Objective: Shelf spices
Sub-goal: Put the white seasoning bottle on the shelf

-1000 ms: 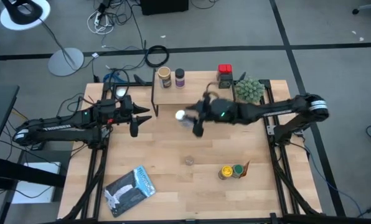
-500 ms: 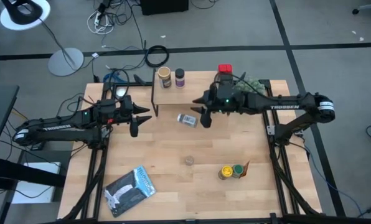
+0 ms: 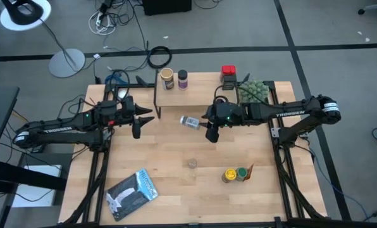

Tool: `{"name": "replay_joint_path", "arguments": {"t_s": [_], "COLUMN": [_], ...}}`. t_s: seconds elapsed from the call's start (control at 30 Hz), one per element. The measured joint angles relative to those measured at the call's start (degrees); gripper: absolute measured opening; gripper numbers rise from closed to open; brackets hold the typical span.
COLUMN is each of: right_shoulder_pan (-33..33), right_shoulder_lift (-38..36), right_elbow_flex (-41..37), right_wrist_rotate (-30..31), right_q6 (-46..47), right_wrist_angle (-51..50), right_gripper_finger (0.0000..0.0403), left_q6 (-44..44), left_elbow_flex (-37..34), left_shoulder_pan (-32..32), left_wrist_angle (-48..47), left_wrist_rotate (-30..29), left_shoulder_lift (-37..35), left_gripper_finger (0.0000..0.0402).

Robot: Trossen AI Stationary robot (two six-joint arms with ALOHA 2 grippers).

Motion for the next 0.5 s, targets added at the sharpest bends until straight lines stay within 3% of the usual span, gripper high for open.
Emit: {"name": "replay_joint_path", "arguments": {"t_s": [0.17, 0.37, 0.5], "right_shoulder_pan": [1.23, 3.73, 5.99], "right_shoulder_lift": [0.0, 0.02, -0.3], "right_elbow_flex": [0.0, -0.01, -2.87], "right_wrist_rotate": [0.84, 7.52, 8.73], "right_q6": [0.02, 0.55, 3.11], "right_wrist_angle": [-0.21, -4.47, -4.31], "right_gripper_finger": [0.0155, 0.0148, 0.0136], "left_q6": [-0.02, -0.34, 1.55], "left_elbow_flex": [0.0, 0.0, 0.0], "left_shoulder_pan": [-0.04, -2.57, -9.29], "left_wrist_angle": [0.63, 0.97, 1.79], "left_wrist_rotate": [0.73, 3.32, -4.39], "left_shoulder_lift": [0.0, 0.0, 0.0], "left_gripper_finger": [0.0132, 0.0022, 0.0006]}}
